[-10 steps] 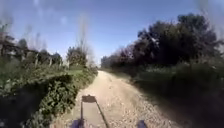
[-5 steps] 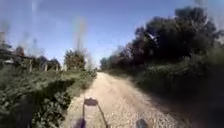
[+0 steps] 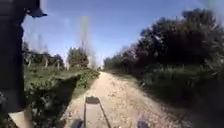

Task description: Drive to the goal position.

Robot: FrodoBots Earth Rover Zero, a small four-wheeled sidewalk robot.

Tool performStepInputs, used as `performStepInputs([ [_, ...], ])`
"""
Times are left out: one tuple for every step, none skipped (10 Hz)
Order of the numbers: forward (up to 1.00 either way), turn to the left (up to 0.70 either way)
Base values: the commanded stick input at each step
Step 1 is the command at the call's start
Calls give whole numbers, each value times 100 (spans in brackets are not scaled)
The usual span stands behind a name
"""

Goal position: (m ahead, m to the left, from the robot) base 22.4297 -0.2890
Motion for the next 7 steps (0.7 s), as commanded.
performStepInputs([
  [70, 0],
  [70, 0],
  [70, 0],
  [70, 0],
  [70, 0],
  [70, 0],
  [70, 0],
])
